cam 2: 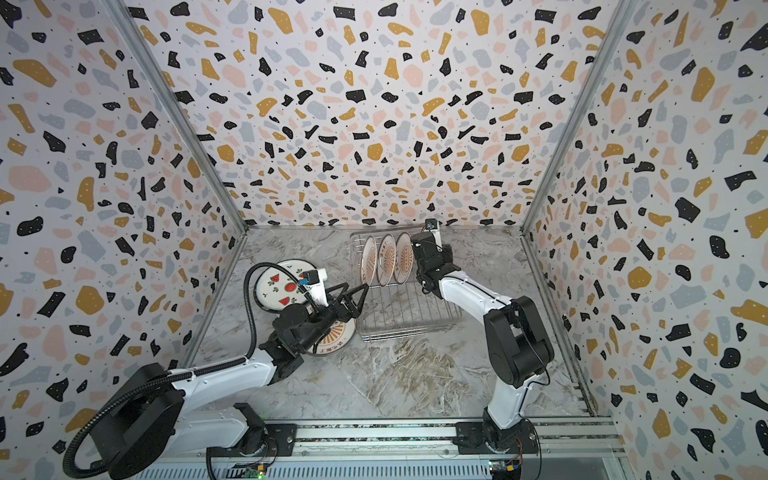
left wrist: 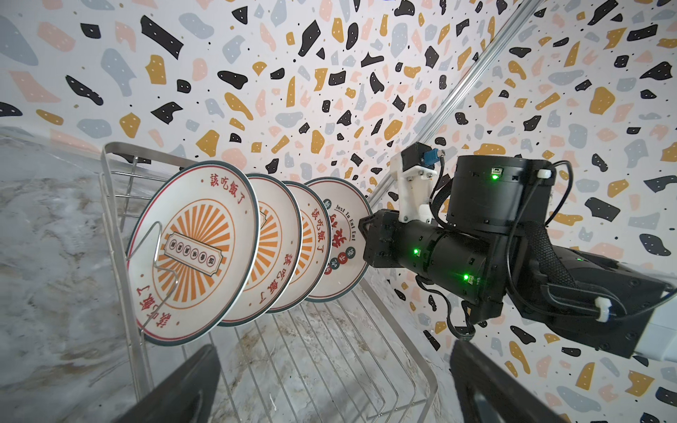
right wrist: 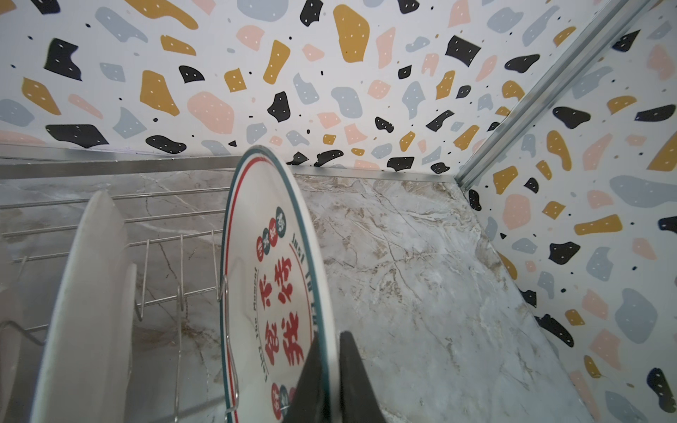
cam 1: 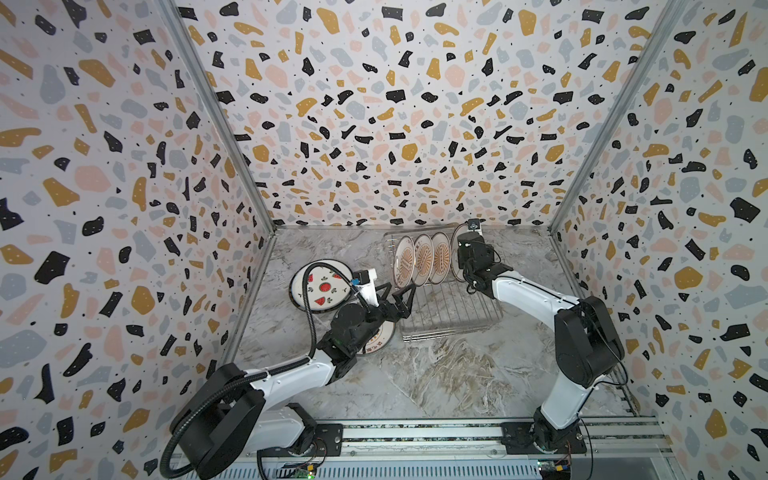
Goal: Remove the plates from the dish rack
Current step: 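Lift the red-text plate up out of the rack with the right gripper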
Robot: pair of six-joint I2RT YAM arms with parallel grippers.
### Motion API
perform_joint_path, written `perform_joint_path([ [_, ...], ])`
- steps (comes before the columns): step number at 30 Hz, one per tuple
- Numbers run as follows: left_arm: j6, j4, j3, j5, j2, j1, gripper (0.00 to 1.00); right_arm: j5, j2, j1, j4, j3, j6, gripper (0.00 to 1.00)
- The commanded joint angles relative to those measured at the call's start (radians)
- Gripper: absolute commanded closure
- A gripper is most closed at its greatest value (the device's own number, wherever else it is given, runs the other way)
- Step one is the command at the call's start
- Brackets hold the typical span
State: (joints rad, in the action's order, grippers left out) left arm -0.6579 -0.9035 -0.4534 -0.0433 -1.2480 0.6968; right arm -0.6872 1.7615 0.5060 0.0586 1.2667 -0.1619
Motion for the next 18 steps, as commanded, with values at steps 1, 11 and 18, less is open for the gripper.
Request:
perform_joint_path([
  [1,0.008,-0.057,0.017,-0.021,0.024,0.004,0.0,-0.045,-0.064,0.022,0.054,0.008,0.009,0.95],
  [11,-0.005,-0.096,0.086,-0.07,0.086,0.004,0.0,-0.153,-0.138,0.078,0.113,-0.025,0.063,0.97],
  [18,0.0,-0.081,0.105,-0.076,0.123,0.004,0.0,-0.247,-0.167,0.114,0.144,-0.037,0.115,0.98],
])
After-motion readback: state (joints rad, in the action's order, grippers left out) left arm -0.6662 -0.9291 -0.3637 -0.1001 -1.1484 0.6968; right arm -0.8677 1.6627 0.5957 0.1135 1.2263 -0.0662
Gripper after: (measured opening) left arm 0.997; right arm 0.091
